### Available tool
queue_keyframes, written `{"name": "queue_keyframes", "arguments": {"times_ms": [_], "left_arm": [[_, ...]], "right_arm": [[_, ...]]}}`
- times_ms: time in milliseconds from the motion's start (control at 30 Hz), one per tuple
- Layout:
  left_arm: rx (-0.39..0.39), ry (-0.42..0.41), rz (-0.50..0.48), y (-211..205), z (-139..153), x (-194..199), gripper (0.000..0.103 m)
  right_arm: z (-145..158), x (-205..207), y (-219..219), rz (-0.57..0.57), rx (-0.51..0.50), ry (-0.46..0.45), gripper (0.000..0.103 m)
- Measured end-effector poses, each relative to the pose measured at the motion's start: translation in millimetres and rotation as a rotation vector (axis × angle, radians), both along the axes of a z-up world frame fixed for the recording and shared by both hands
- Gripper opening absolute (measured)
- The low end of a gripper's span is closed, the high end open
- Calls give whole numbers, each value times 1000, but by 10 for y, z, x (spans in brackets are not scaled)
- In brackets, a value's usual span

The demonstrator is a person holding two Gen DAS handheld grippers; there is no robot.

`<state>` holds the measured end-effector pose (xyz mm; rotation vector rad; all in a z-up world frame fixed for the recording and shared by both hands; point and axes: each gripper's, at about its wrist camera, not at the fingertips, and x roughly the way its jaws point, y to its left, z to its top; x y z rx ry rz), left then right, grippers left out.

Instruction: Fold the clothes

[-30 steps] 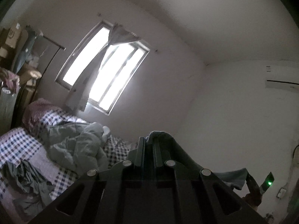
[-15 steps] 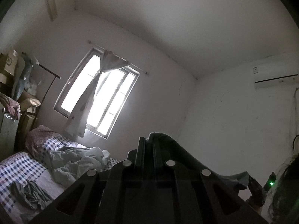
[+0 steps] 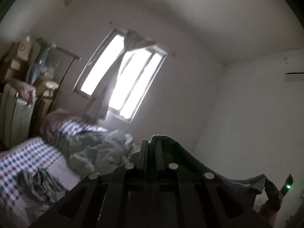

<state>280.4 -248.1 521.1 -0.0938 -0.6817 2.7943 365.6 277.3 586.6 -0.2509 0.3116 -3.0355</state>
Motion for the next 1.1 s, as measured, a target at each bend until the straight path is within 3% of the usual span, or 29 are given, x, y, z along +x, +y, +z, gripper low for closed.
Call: {"name": "queue_keyframes", "arguments": {"times_ms": [133, 633, 967, 1100], "left_arm": [[-76, -99, 80, 118, -365, -597, 5], [-203, -428, 139, 478, -1760, -3082, 5], [-277, -659, 167, 638, -3101, -4608, 5], [-385, -721, 165, 800, -3610, -5036, 5]], "right_arm": [[-278, -701, -81, -12, 11, -100, 3], [-1855, -3623, -252, -63, -13, -467, 3], [-2988, -5323, -313, -90, 18, -718, 3], [-3481, -5840, -322, -72, 24, -814, 4]]}}
